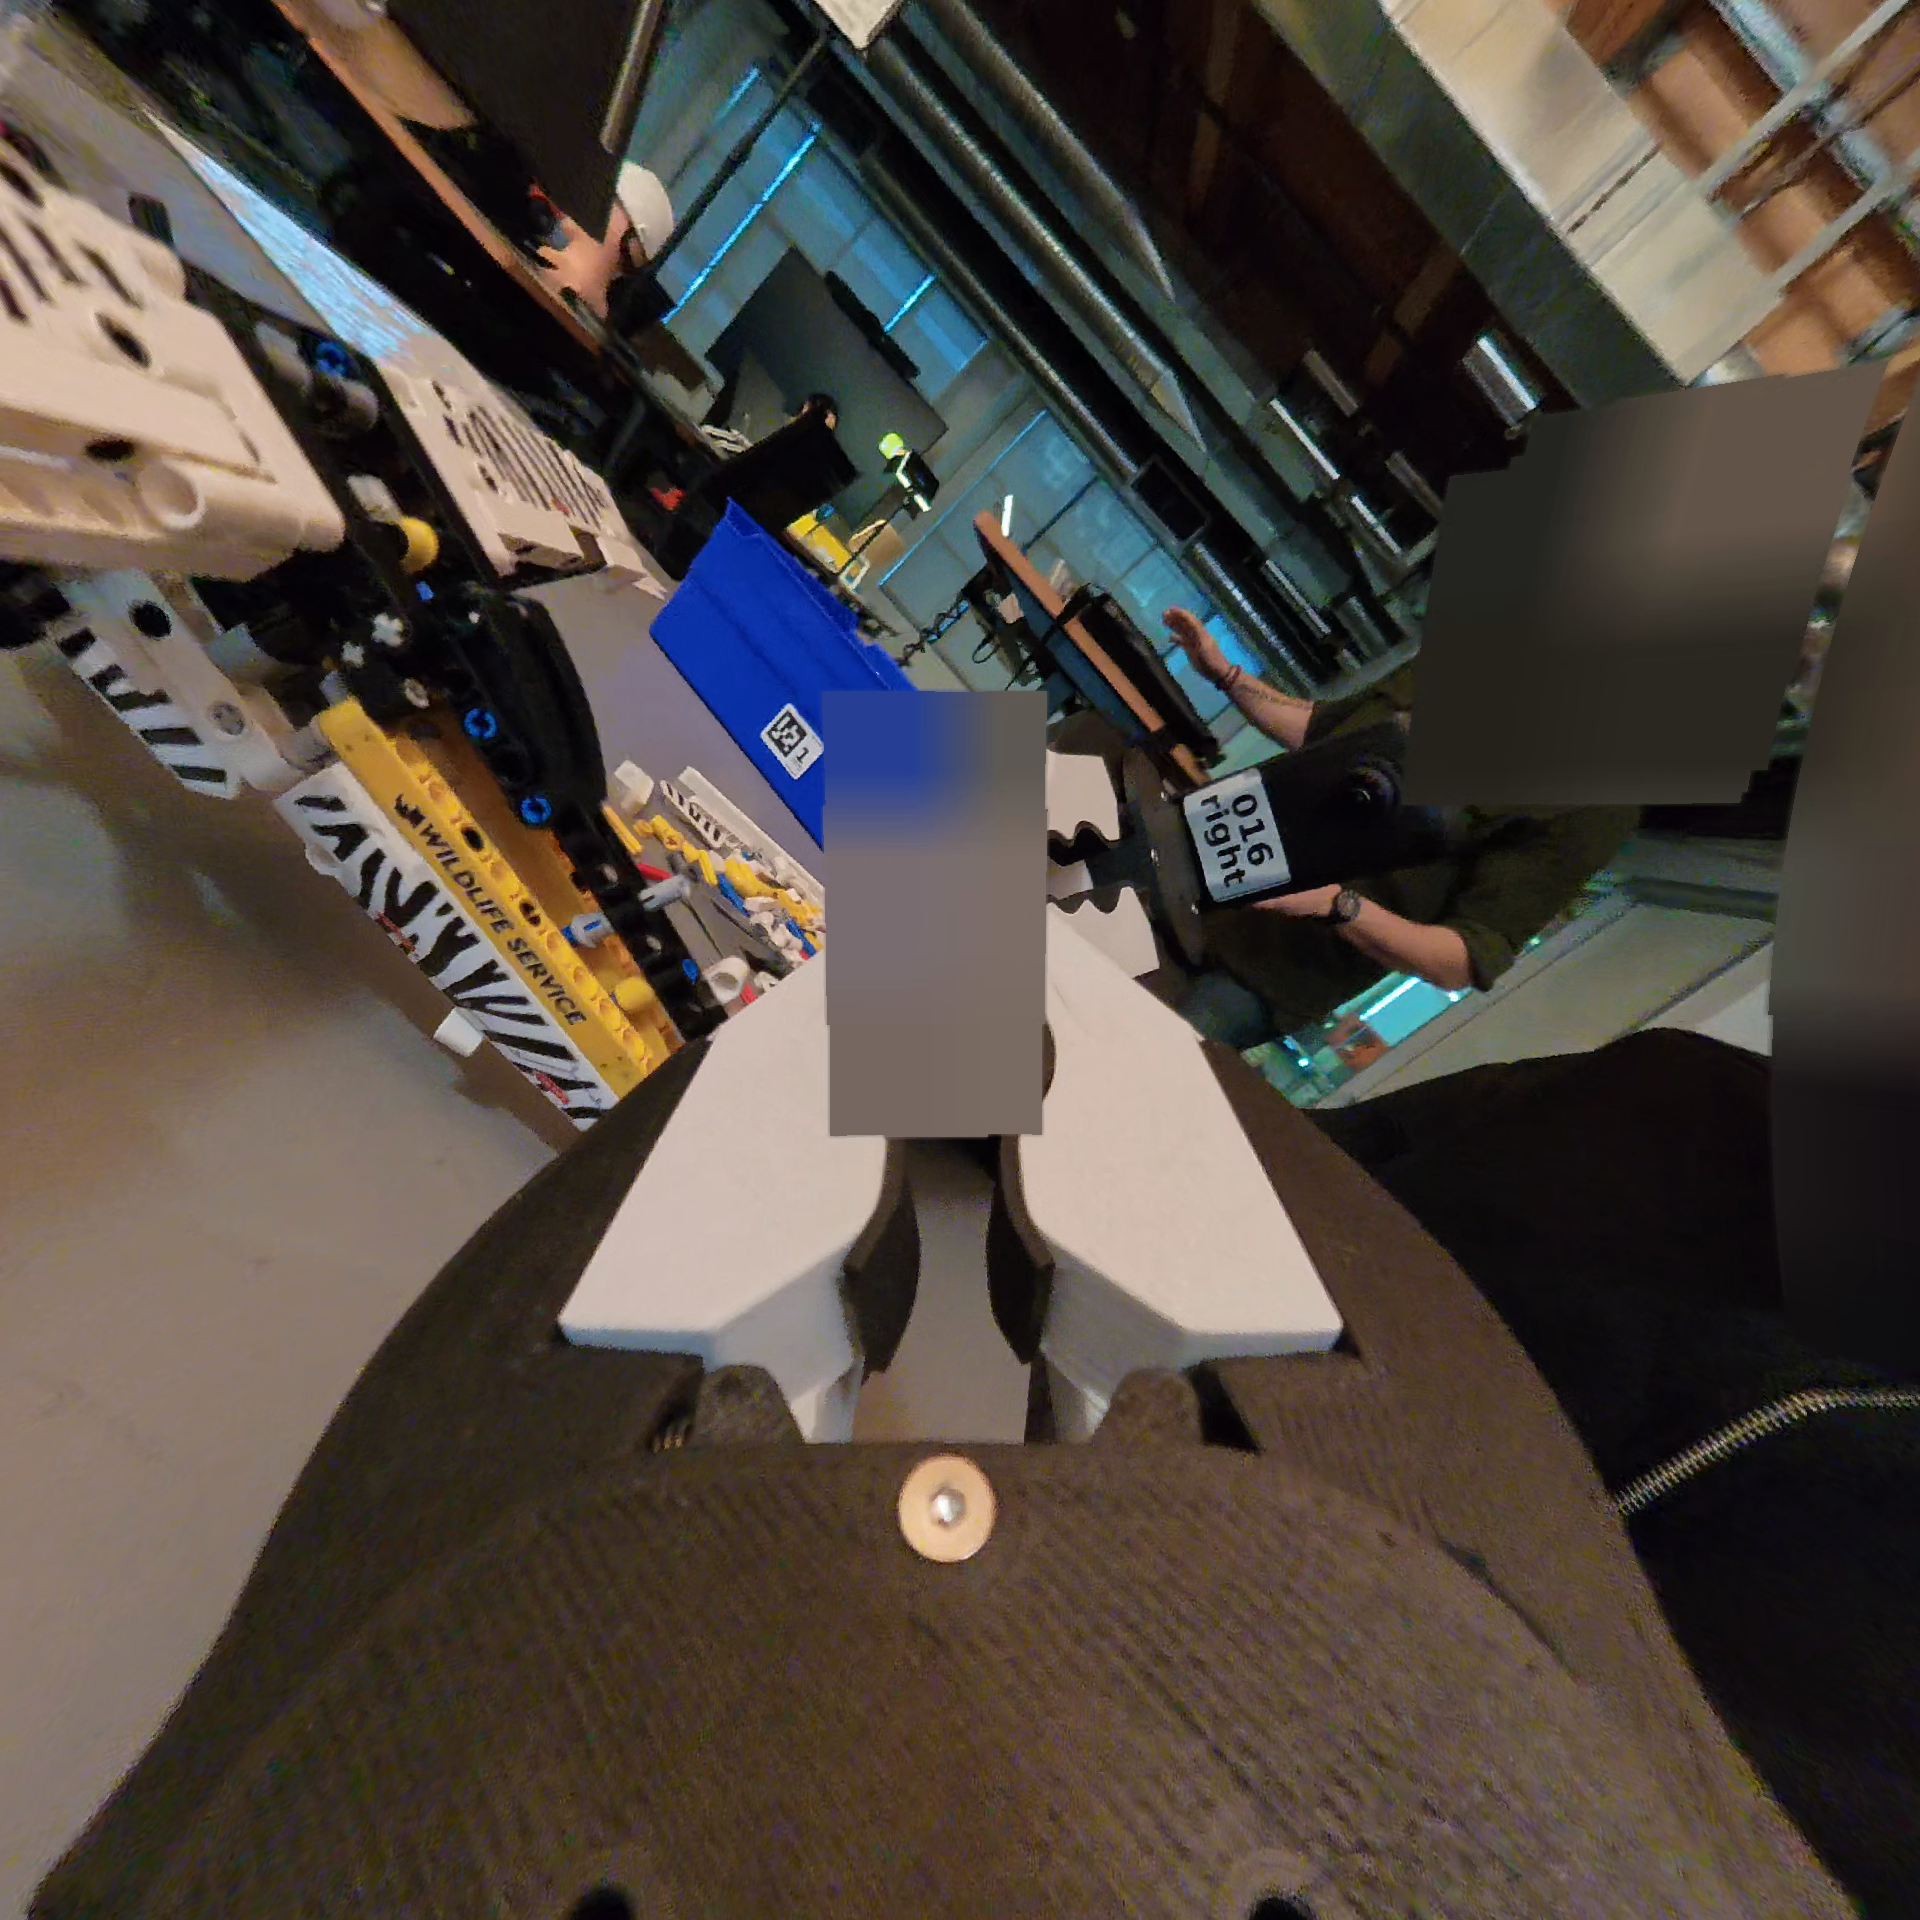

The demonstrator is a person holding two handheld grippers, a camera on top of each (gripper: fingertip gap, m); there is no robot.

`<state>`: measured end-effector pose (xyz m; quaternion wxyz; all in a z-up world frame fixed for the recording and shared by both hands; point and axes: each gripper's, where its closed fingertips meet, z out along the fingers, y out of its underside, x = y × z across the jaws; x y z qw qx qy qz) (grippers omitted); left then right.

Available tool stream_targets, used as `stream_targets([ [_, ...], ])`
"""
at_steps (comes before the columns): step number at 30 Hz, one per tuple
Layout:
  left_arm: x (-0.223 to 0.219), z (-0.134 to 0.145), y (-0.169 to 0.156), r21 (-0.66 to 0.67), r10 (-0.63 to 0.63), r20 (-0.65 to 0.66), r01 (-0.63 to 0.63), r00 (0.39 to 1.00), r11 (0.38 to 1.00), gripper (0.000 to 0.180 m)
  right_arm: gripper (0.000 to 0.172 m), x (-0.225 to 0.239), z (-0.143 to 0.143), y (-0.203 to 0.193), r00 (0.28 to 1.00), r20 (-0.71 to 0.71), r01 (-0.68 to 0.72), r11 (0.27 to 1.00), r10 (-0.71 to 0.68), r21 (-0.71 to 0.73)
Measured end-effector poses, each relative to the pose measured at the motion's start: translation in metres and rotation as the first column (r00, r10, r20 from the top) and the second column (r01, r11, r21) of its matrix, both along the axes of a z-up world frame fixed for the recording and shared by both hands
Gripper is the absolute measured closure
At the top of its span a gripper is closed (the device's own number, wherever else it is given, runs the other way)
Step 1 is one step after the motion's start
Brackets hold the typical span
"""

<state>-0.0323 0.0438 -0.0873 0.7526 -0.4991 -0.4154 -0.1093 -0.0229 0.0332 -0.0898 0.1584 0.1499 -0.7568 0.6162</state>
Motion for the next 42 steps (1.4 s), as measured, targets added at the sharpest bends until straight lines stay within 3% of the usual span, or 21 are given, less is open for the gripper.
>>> stream_targets([
  [3, -0.002, 0.014, -0.009, -0.002, 0.07, -0.017, -0.07, 0.997, 0.998, 0.179, 0.166, -0.007, 0.009, 0.009, 0.999, 0.029, 0.018, 0.999, -0.017, -0.029],
  [5, -0.005, 0.036, -0.075, 0.17, 0.236, -0.012, -0.231, 0.972, 0.958, 0.18, 0.167, -0.023, 0.022, 0.028, 0.997, 0.068, 0.05, 0.995, -0.044, -0.085],
  [7, 0.0, 0.031, -0.102, -0.004, 0.317, -0.072, -0.318, 0.946, 0.948, 0.18, 0.167, -0.03, 0.038, 0.037, 0.983, 0.181, 0.034, 0.985, -0.003, -0.167],
  [8, 0.004, 0.034, -0.099, -0.063, 0.313, -0.111, -0.321, 0.943, 0.945, 0.18, 0.167, -0.032, 0.042, 0.037, 0.979, 0.203, 0.038, 0.981, 0.001, -0.191],
  [11, 0.007, 0.04, -0.065, -0.179, 0.257, -0.201, -0.294, 0.945, 0.939, 0.179, 0.166, -0.049, 0.04, 0.04, 0.985, 0.115, 0.147, 0.973, -0.127, -0.181],
  [14, 0.009, 0.035, -0.036, -0.205, 0.204, -0.199, -0.244, 0.959, 0.948, 0.179, 0.166, -0.076, 0.04, 0.058, 0.951, 0.011, 0.304, 0.935, -0.308, -0.184],
  [19, 0.015, 0.034, 0.01, -0.153, 0.12, -0.165, -0.145, 0.979, 0.977, 0.179, 0.167, -0.088, 0.035, 0.104, 0.89, 0.131, 0.457, 0.86, -0.438, -0.228],
  [21, 0.017, 0.026, 0.032, -0.196, 0.083, -0.153, -0.112, 0.985, 0.974, 0.179, 0.166, -0.082, 0.029, 0.123, 0.866, 0.185, 0.497, 0.838, -0.464, -0.227],
  [26, 0.016, -0.005, 0.089, -0.356, 0.002, -0.132, -0.049, 0.991, 0.933, 0.179, 0.166, -0.068, 0.019, 0.184, 0.79, 0.145, 0.612, 0.754, -0.595, -0.24],
  [29, 0.005, -0.039, 0.12, -0.544, -0.029, -0.095, -0.027, 0.995, 0.839, 0.178, 0.166, -0.061, 0.002, 0.204, 0.766, 0.181, 0.643, 0.736, -0.617, -0.213],
  [32, -0.023, -0.073, 0.123, -0.746, 0.04, -0.109, -0.108, 0.993, 0.657, 0.179, 0.166, -0.063, 0.001, 0.217, 0.726, 0.18, 0.688, 0.696, -0.664, -0.205],
  [35, -0.046, -0.087, 0.119, -0.838, 0.097, -0.151, -0.179, 0.984, 0.516, 0.179, 0.167, -0.075, -0.011, 0.226, 0.664, 0.169, 0.747, 0.649, -0.728, -0.142],
  [39, -0.055, -0.094, 0.123, -0.887, 0.106, -0.154, -0.185, 0.982, 0.424, 0.179, 0.167, -0.091, -0.036, 0.235, 0.576, 0.167, 0.812, 0.584, -0.8, 0.001],
  [42, -0.057, -0.098, 0.128, -0.892, 0.105, -0.157, -0.187, 0.982, 0.41, 0.177, 0.166, -0.089, -0.036, 0.234, 0.576, 0.128, 0.815, 0.58, -0.807, -0.007],
])
